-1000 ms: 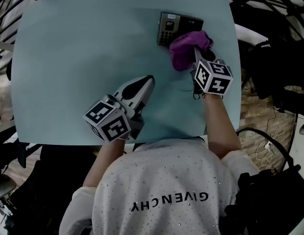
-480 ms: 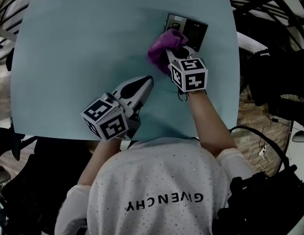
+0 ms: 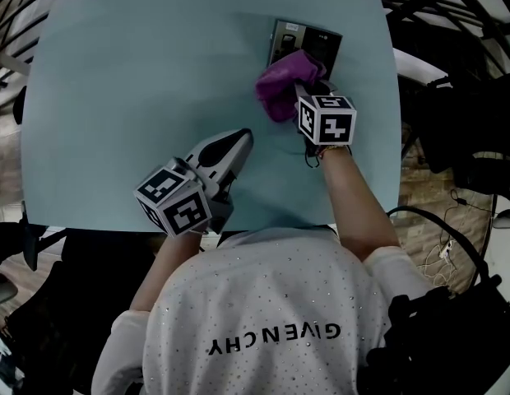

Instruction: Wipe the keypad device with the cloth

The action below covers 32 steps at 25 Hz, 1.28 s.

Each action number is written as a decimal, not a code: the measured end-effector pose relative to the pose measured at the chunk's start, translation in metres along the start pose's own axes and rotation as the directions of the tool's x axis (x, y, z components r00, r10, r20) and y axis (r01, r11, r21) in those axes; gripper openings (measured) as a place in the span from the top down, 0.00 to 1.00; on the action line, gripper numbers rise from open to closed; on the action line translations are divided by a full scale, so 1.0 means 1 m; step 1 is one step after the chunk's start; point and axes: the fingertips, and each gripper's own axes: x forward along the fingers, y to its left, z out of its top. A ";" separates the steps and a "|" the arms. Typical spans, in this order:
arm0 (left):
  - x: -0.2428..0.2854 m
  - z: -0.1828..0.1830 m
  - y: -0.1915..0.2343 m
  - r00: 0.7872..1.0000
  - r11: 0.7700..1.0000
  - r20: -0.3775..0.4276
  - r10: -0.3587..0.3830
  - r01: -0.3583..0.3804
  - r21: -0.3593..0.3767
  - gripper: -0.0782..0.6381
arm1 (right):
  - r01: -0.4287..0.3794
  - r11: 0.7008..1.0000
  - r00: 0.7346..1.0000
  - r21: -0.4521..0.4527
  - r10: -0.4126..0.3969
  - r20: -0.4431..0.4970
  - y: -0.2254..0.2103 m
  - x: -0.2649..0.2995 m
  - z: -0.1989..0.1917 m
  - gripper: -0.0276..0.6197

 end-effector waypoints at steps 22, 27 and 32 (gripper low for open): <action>0.031 -0.024 -0.054 0.999 0.998 -0.009 0.047 -0.047 0.029 0.89 | 0.014 0.987 1.000 0.161 -0.015 0.004 -0.077 -0.036 -0.030 0.86; 0.034 -0.029 -0.060 0.998 0.997 -0.015 0.060 -0.060 0.039 0.89 | 0.012 0.976 1.000 0.217 -0.014 0.006 -0.089 -0.035 -0.037 0.86; 0.030 -0.034 -0.059 0.994 0.994 -0.022 0.108 -0.108 0.021 0.89 | -0.001 0.958 0.998 0.286 -0.018 0.065 -0.106 -0.048 -0.019 0.86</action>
